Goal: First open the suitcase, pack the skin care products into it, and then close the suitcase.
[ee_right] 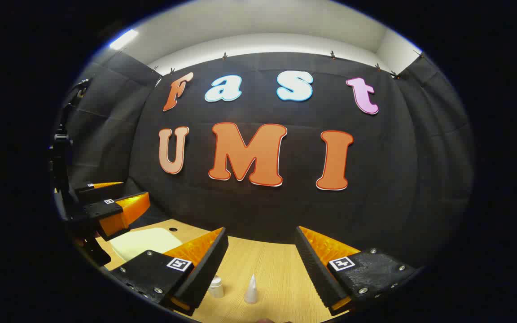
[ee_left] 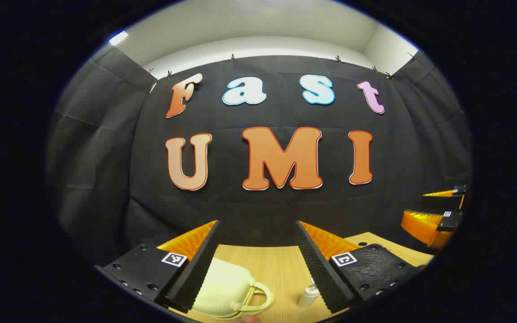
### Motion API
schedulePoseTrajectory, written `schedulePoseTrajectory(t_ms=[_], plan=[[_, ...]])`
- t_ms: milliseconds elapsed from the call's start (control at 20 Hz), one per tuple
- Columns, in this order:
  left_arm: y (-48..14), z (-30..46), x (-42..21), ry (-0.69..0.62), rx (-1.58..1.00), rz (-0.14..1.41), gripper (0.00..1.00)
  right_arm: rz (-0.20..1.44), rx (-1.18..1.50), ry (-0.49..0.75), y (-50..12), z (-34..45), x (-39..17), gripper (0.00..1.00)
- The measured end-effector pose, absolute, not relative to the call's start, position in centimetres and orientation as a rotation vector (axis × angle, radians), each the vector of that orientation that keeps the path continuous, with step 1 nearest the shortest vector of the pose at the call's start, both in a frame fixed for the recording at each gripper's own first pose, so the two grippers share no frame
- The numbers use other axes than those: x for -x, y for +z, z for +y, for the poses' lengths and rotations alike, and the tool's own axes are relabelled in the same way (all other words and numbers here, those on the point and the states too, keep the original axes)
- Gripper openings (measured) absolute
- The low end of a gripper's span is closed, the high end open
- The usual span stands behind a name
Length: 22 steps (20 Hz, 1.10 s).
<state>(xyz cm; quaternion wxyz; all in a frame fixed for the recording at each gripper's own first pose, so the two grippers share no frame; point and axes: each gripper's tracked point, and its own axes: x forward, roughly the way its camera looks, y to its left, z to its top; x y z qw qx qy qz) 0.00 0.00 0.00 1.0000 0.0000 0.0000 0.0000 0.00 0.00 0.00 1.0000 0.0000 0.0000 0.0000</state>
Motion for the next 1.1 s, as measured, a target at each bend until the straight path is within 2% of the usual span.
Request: schedulePoseTrajectory(t_ms=[250,550,850,1100], plan=[[-0.6,-1.3,-1.4,0.024,0.003,0.011,1.0,0.006,0.034,0.027,-0.6,-0.4,-1.4,0.96],[-0.6,-1.4,-3.3,-0.014,0.012,-0.002,1.0,0.024,0.015,0.038,-1.0,1.4,-2.4,0.95],[-1.5,1.4,-4.7,-0.035,-0.03,-0.01,1.0,0.055,0.02,-0.013,-1.7,2.6,-3.3,0.95],[-5.7,1.6,-5.8,-0.11,-0.12,0.073,1.0,0.074,0.015,-0.063,-1.8,2.4,-4.5,0.95]])
